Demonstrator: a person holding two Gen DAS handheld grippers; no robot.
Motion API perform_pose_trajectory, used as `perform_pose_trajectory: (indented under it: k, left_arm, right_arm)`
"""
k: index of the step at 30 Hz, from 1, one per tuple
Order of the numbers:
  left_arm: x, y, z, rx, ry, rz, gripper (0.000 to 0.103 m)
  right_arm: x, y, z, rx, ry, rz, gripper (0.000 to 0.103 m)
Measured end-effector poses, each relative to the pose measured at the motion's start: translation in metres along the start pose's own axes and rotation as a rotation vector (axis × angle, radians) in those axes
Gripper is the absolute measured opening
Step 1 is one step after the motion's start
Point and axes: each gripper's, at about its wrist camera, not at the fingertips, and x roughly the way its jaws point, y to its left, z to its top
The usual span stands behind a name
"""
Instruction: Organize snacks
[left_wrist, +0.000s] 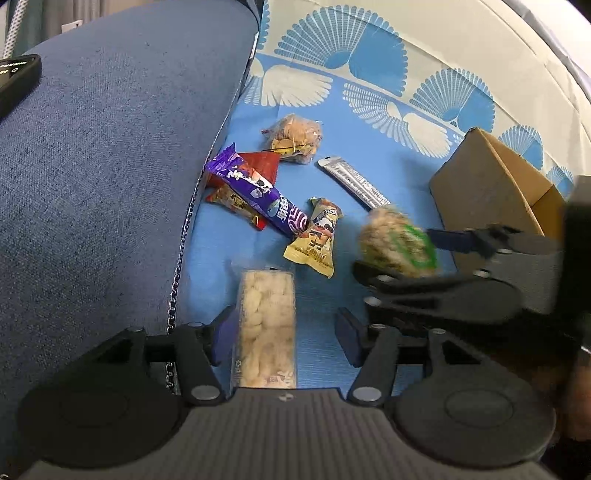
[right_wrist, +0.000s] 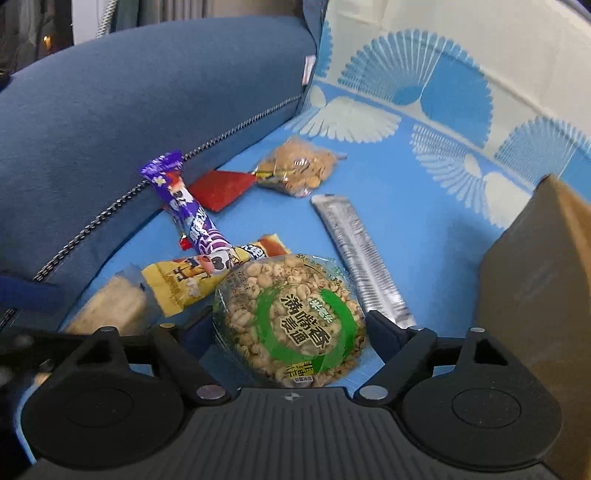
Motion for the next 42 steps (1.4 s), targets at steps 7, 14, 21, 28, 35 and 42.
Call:
perform_pose_trajectory:
  k: [7, 14, 21, 28, 35, 42]
  left_arm:
    - [0.002, -0.001, -0.001, 0.009, 0.019, 0.008, 0.063]
    - [0.002, -0.002, -0.003, 0.002, 0.041, 0.015, 0.063]
    - [0.010, -0.007, -0.003, 0.013, 0.077, 0.069, 0.064]
    - [0.017, -0.010, -0.002, 0.028, 0.109, 0.090, 0.065]
    - [0.022, -0.012, -0.001, 0.039, 0.127, 0.108, 0.065]
    - [0.023, -0.013, -0.002, 0.049, 0.134, 0.114, 0.065]
  right_arm:
    - [-0.072, 0.004, -0.016, -0.026, -0.006, -0.057, 0.085]
    - [-0.120, 0.016, -0.063, -0.022, -0.044, 0.063, 0.086]
    - [-0.087, 0.023, -0.093, 0.018, 0.032, 0.074, 0.086]
    - [-0.073, 0.026, -0.099, 0.015, 0.077, 0.064, 0.090]
    - [-0.073, 0.022, -0.097, 0.020, 0.078, 0.086, 0.092]
    - [-0.072, 0.017, -0.095, 0.038, 0.071, 0.091, 0.093]
